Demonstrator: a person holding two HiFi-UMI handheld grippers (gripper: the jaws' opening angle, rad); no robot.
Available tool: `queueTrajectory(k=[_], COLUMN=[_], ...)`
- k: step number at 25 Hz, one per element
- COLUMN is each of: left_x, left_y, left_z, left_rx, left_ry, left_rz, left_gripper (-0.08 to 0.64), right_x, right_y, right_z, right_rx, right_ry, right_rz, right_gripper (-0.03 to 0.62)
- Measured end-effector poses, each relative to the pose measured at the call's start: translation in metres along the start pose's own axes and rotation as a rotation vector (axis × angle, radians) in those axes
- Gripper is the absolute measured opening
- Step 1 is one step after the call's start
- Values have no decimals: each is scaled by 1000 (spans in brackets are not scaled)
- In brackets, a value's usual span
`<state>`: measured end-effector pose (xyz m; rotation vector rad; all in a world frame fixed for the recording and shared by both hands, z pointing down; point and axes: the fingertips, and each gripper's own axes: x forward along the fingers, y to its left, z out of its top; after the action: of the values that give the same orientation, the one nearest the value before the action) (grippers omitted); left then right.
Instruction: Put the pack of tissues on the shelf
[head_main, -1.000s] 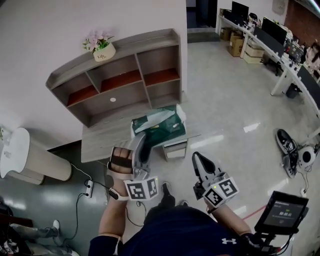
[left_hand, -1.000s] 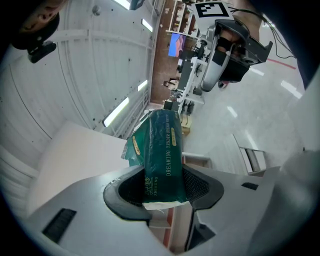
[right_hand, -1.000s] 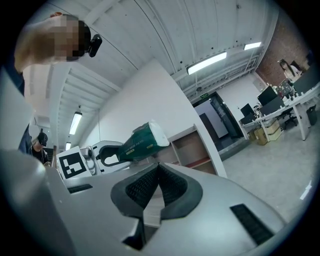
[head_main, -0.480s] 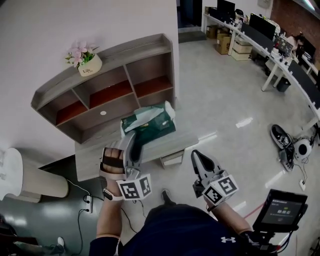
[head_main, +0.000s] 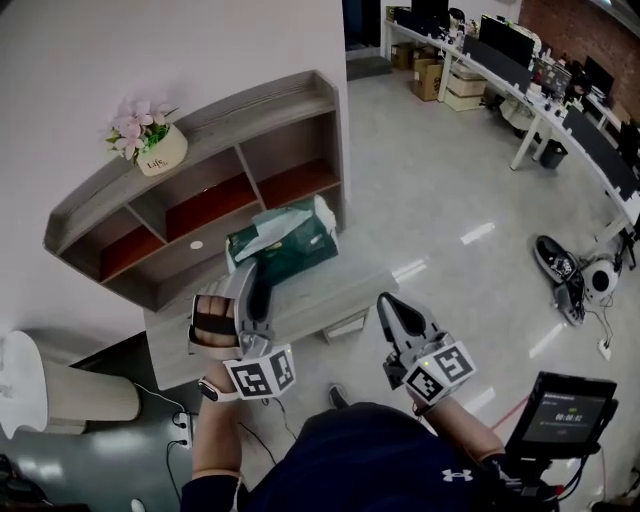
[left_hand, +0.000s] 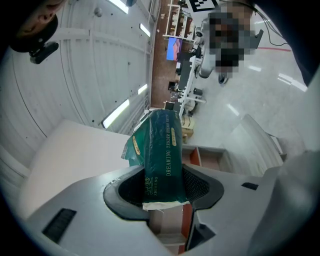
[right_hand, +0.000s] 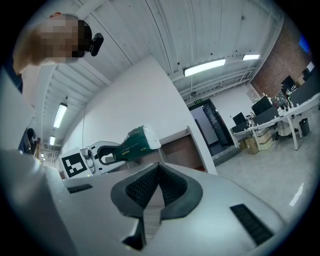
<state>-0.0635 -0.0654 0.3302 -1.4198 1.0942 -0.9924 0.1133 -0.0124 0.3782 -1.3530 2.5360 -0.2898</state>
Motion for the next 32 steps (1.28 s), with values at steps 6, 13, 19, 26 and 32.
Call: queueTrajectory(k=[6, 13, 19, 26, 32], left_x=[15, 19, 23, 35, 54], left_y=[-3, -5, 2, 4, 7], left_z=[-19, -38, -43, -42, -46], left_rx=[-13, -4, 7, 28, 33], left_ry=[-19, -33, -41, -29, 10], left_rz=[-22, -31, -16, -13, -13], left_gripper=[209, 208, 207, 207, 209], right_x=[22, 37, 47, 64, 86], right_y=[4, 17, 19, 15, 0], right_z=[-3, -18, -23, -36, -30], right_rx=[-12, -10, -7, 19, 23], right_ry=[2, 32, 42, 67, 69], right_rz=[-23, -25, -19, 20, 62], right_gripper=[9, 9, 9, 9, 9])
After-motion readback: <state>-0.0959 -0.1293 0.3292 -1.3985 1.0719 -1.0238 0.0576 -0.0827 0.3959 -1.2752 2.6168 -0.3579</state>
